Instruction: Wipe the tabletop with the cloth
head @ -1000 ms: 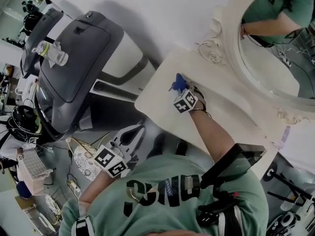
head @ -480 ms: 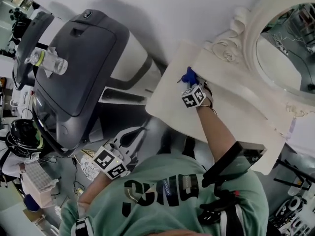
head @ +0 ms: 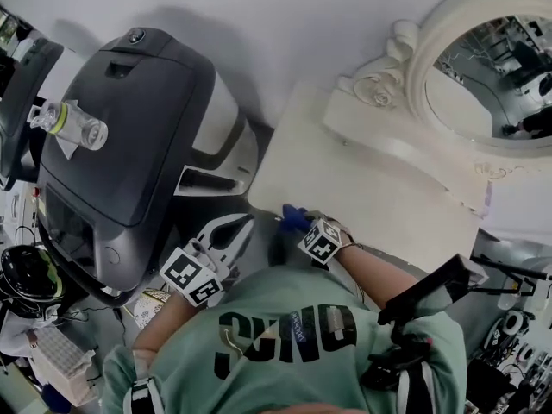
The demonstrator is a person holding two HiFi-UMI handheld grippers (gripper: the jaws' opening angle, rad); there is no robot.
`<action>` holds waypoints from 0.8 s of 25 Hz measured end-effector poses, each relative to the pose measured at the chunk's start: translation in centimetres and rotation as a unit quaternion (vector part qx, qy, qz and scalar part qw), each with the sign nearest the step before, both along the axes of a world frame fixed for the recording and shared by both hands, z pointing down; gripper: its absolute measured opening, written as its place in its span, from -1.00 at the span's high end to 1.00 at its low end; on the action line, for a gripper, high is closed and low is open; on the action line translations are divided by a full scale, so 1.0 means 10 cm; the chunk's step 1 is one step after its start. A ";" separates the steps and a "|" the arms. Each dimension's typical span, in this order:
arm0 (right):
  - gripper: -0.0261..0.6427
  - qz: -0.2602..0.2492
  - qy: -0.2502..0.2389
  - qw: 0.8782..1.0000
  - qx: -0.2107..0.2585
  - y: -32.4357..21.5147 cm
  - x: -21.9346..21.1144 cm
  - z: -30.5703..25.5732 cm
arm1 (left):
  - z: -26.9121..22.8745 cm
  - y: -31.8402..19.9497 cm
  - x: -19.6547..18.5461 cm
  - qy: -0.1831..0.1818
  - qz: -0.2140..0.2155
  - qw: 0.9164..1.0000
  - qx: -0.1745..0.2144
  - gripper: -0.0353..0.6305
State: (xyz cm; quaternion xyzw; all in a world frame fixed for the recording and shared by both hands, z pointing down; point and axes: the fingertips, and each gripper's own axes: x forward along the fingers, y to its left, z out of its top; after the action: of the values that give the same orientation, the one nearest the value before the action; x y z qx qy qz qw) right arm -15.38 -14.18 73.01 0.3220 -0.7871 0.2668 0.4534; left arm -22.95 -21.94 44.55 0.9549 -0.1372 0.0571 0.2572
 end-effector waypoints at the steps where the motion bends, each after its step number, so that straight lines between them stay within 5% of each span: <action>1: 0.66 0.003 -0.006 1.000 0.002 -0.06 0.08 -0.01 | 0.00 0.00 -0.02 0.002 0.003 1.000 -0.001 0.90; 6: 0.66 0.164 0.062 0.981 0.085 -1.05 1.56 -0.12 | 0.03 0.00 -0.15 -0.004 0.005 1.000 -0.008 0.90; 10: 0.65 0.196 0.182 0.955 0.128 -1.45 2.37 -0.09 | 0.11 0.03 -0.20 -0.017 -0.001 1.000 -0.017 0.90; 16: 0.66 0.201 0.225 0.938 0.169 -1.53 2.49 -0.01 | 0.17 0.18 -0.16 -0.035 0.000 0.999 -0.019 0.90; 20: 0.67 0.142 0.164 0.968 0.126 -1.22 1.98 0.00 | 0.15 0.28 -0.11 -0.034 -0.004 0.999 -0.017 0.90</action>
State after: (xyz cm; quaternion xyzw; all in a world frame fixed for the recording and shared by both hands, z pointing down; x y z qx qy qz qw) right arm 4.45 -26.33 73.02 0.5240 -0.6754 0.1705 0.4901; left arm -24.07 -19.11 46.03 0.9474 -0.1488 0.0908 0.2683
